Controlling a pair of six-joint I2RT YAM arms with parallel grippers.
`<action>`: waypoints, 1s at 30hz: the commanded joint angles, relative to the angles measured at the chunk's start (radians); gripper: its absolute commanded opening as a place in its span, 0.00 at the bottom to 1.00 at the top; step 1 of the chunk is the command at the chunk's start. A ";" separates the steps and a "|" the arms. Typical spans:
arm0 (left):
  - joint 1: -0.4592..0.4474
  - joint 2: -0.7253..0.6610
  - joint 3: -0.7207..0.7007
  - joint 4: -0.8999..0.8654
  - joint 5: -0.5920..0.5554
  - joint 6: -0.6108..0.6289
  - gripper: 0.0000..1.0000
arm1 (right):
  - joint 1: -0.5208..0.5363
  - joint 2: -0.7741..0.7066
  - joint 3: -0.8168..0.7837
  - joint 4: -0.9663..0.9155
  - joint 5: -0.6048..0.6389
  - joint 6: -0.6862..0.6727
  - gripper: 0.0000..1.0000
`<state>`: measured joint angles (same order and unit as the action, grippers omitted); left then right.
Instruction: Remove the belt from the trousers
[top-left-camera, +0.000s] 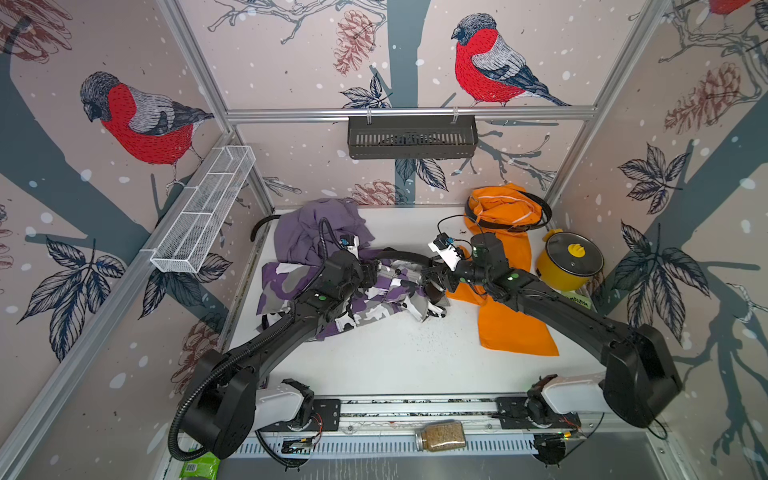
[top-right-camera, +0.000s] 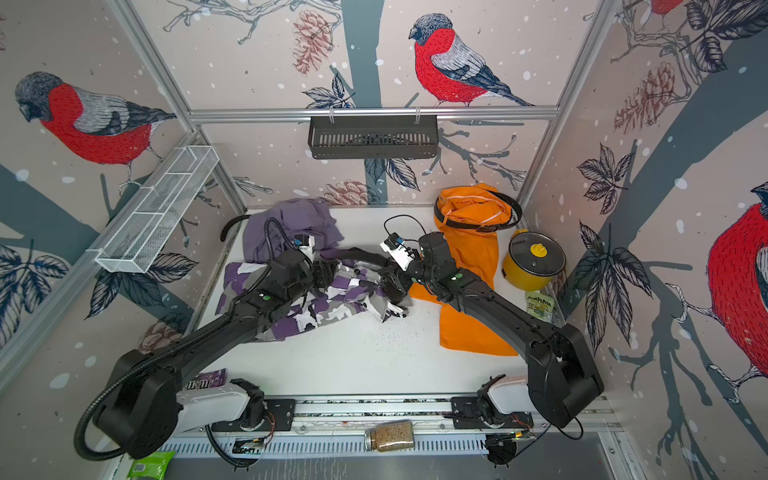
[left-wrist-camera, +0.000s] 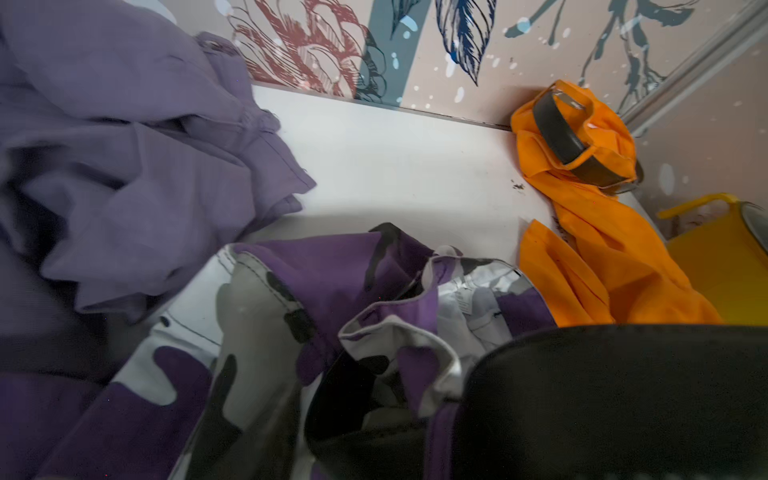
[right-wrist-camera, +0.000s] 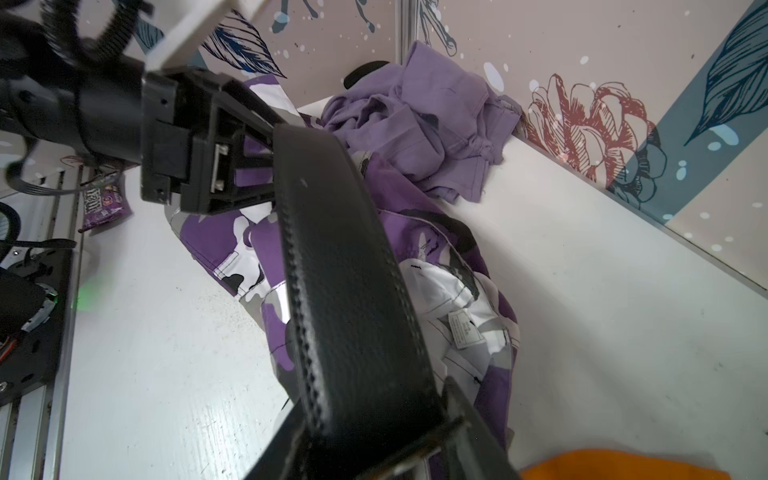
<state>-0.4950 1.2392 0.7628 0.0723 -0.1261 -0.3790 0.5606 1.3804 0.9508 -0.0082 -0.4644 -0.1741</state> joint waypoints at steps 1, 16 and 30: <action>-0.065 -0.013 0.071 -0.110 -0.214 0.110 0.88 | 0.005 0.018 0.027 -0.071 0.054 -0.030 0.01; -0.309 -0.134 0.176 -0.071 -0.389 0.452 0.97 | 0.012 -0.017 0.028 -0.091 0.077 -0.038 0.00; -0.339 -0.167 0.168 -0.042 -0.099 0.506 1.00 | 0.018 -0.060 0.016 -0.095 0.148 -0.011 0.01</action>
<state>-0.8165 1.0515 0.9100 -0.0051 -0.3084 0.0841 0.5735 1.3293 0.9665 -0.1005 -0.3286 -0.2081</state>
